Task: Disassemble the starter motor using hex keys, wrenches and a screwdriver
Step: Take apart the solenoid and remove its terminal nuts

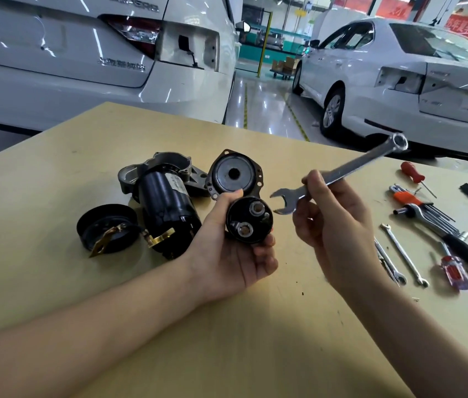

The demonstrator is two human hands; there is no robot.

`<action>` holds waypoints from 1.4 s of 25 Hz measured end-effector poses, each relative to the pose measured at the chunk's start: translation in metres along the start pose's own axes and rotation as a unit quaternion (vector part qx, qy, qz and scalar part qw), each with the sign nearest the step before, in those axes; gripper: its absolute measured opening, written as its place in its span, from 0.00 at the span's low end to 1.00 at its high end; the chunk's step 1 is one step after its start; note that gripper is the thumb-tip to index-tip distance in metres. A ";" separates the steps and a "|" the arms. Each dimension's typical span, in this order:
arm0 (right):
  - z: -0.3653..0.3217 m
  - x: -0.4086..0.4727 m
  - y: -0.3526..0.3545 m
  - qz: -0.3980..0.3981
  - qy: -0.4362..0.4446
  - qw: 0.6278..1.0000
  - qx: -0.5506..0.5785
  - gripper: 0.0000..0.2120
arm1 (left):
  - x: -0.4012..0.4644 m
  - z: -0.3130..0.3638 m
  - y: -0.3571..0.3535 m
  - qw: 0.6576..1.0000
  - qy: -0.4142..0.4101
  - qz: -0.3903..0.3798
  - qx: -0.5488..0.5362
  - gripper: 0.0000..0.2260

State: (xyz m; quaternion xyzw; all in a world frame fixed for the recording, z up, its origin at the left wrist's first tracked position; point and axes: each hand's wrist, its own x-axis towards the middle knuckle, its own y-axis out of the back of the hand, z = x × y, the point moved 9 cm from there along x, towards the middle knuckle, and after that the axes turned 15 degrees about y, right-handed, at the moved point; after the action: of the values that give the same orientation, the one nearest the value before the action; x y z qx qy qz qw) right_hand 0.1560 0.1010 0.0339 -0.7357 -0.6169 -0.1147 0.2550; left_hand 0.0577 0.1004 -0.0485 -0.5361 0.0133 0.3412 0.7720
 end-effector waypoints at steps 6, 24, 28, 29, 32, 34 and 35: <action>-0.003 -0.006 -0.015 -0.041 0.017 0.999 0.016 0.07 | -0.001 0.002 0.000 1.000 -0.014 0.001 0.018 0.21; 0.011 0.008 -0.028 -0.133 -0.031 0.990 -0.013 0.08 | 0.000 0.000 -0.001 1.000 -0.004 -0.007 0.010 0.21; 0.001 0.028 -0.056 -0.256 -0.005 0.962 -0.098 0.09 | 0.000 0.000 0.001 1.000 0.002 0.004 0.000 0.22; -0.003 0.033 -0.068 -0.306 0.004 0.943 -0.131 0.09 | 0.000 0.000 0.001 1.000 0.003 0.003 0.000 0.22; -0.005 0.033 -0.108 -0.477 0.024 0.843 -0.248 0.09 | 0.000 0.000 -0.002 1.000 0.000 -0.004 0.001 0.24; -0.004 0.030 -0.127 -0.565 0.028 0.760 -0.319 0.11 | 0.001 0.001 -0.002 1.000 -0.004 -0.007 -0.006 0.27; -0.003 0.030 -0.134 -0.592 0.019 0.730 -0.339 0.11 | 0.002 0.001 -0.001 1.000 -0.003 -0.009 -0.013 0.27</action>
State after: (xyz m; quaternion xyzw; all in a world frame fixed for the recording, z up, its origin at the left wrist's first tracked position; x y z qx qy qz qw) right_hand 0.0336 0.1391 0.0823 -0.2563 -0.8427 -0.4580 -0.1197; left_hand 0.0591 0.1016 -0.0485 -0.5447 0.0017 0.3362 0.7683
